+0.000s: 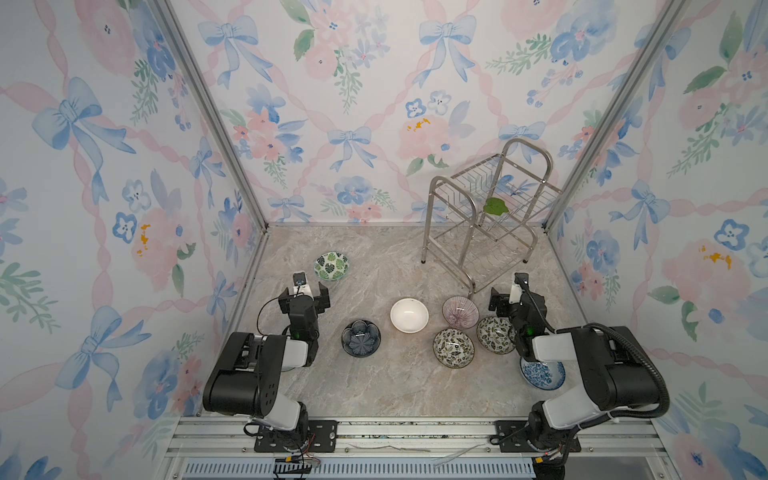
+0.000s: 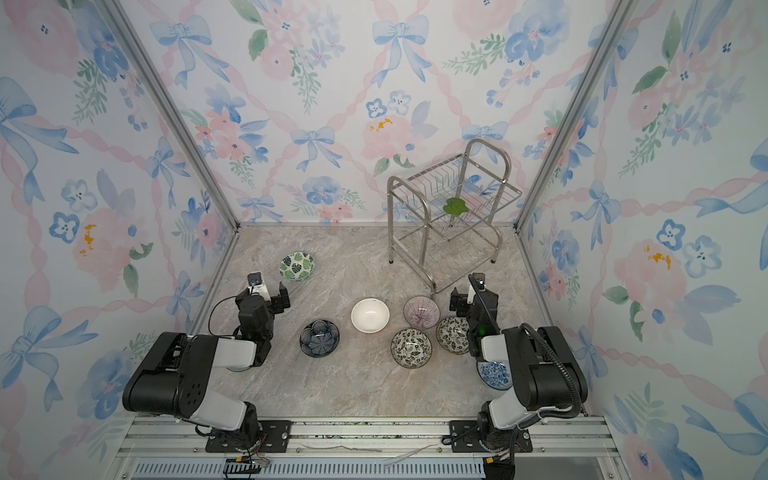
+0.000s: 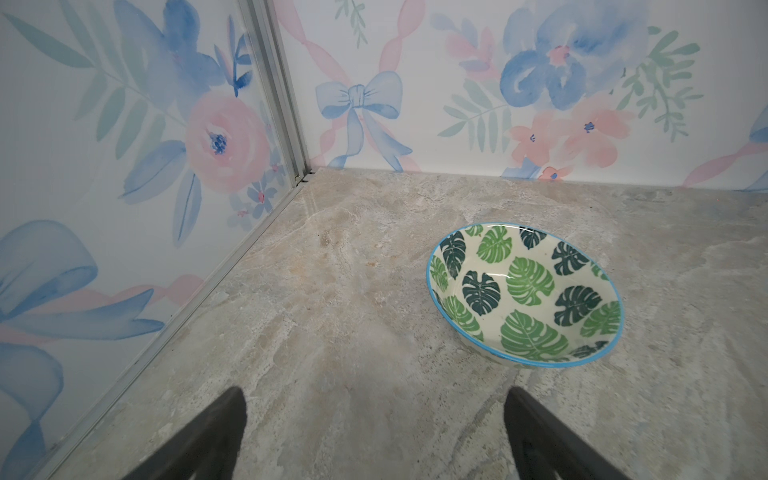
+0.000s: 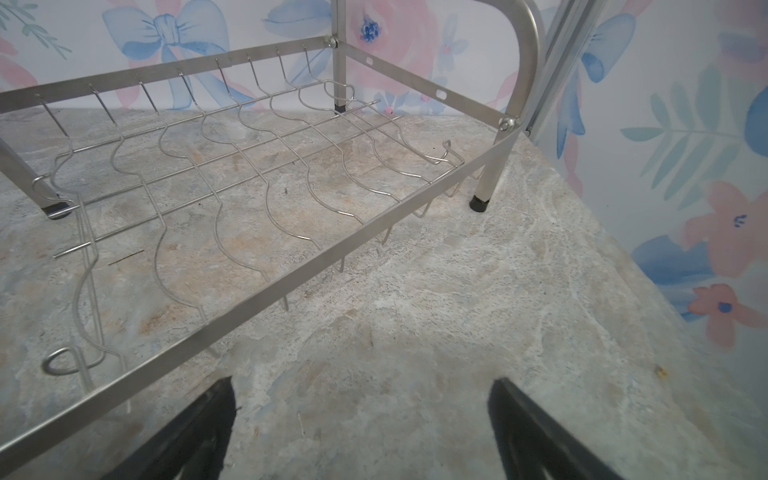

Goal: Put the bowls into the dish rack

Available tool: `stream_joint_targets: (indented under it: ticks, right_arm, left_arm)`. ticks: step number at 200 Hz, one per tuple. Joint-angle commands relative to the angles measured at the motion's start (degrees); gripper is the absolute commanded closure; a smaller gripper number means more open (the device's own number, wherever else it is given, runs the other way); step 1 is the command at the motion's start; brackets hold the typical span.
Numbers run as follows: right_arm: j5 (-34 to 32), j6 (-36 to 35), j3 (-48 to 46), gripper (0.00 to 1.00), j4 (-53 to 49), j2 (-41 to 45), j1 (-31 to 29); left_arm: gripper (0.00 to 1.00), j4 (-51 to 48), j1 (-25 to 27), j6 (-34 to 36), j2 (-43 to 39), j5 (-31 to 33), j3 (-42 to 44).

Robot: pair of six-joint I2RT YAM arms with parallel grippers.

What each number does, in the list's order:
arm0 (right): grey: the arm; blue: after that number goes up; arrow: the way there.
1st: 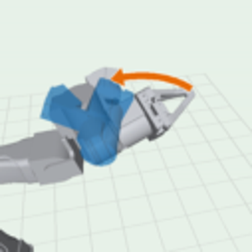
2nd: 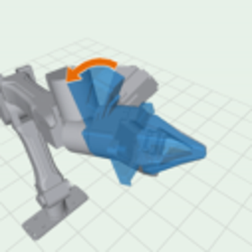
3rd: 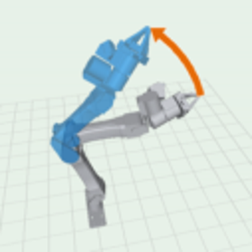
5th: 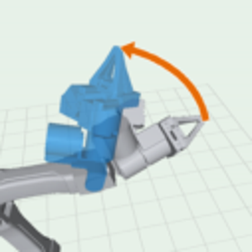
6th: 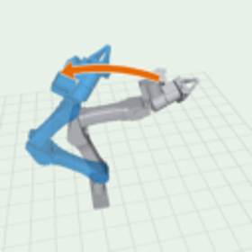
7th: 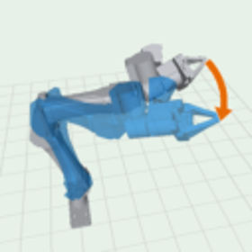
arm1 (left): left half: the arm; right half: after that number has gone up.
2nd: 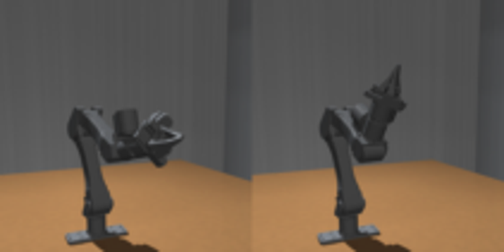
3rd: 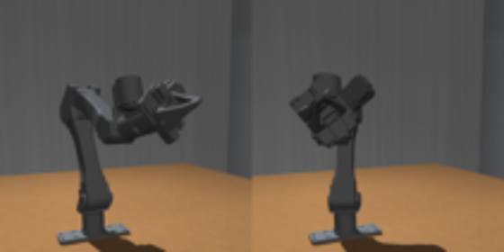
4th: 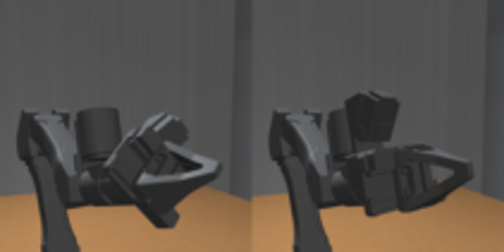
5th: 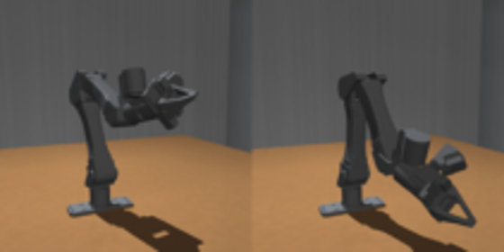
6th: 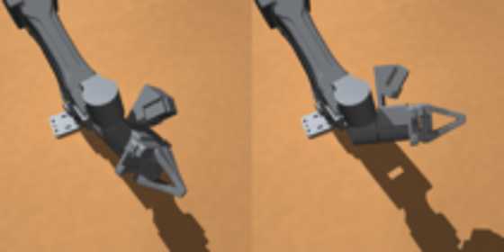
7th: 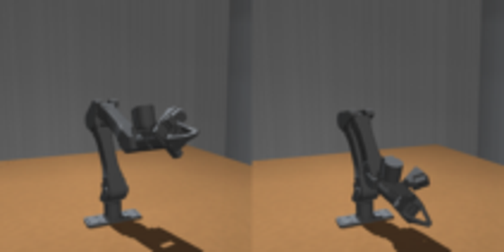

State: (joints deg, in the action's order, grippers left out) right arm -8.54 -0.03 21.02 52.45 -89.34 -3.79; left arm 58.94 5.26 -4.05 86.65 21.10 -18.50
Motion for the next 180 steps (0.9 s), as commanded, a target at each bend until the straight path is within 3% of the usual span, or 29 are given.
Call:
stream_joint_targets:
  ticks: [1, 13, 20, 30, 59, 90, 107, 117, 127, 151, 180]
  right_arm:
    - [-2.2, 0.0, 1.8, 0.03, -1.0, 1.1, -0.1]
    - [-4.8, 0.4, 2.9, 0.03, -4.9, 3.3, -0.6]
    - [-6.1, 0.6, 3.9, 0.04, -8.5, 5.1, -0.8]
    - [-7.5, 1.1, 5.8, 0.03, -14.5, 7.1, -1.0]
    - [-10.4, 4.0, 10.3, 0.04, -27.5, 11.4, -1.5]
    - [-17.0, 8.8, 8.9, 0.03, -32.3, 20.9, -2.4]
    - [-19.0, 21.6, 5.8, 0.03, -32.0, 26.9, -1.1]
    - [-16.7, 27.1, 3.7, 0.03, -30.3, 29.2, 0.9]
    - [-11.4, 28.2, 2.9, 0.03, -29.7, 30.2, 3.1]
    - [-7.0, 29.5, 9.5, 0.03, -40.6, 27.7, 3.6]
    - [-2.7, 33.3, 14.8, 0.03, -45.7, 21.5, 3.0]
  left_arm:
    - [0.02, -0.1, -0.2, 0.8, 0.4, -1.1, 0.3]
    - [0.02, -0.2, -0.1, 0.9, 0.2, -0.5, 0.2]
    - [0.02, -1.1, 0.5, 1.1, -0.2, 4.0, -0.8]
    - [0.02, -10.6, 0.6, -1.8, -2.6, 10.7, -4.3]
    - [0.02, -23.9, 1.6, -7.4, -9.2, 14.9, -9.1]
    - [0.02, -34.6, 4.5, -11.9, -13.4, 15.0, -13.0]
    - [0.02, -38.2, 7.3, -12.3, -15.0, 11.7, -16.0]
    - [0.02, -39.3, 9.1, -12.0, -15.8, 8.6, -17.9]
    - [0.02, -39.9, 11.2, -11.3, -16.5, 6.7, -19.3]
    - [0.02, -39.8, 17.2, -8.5, -17.1, 5.7, -23.0]
    - [0.02, -39.9, 25.6, 0.0, -13.1, 10.1, -29.9]
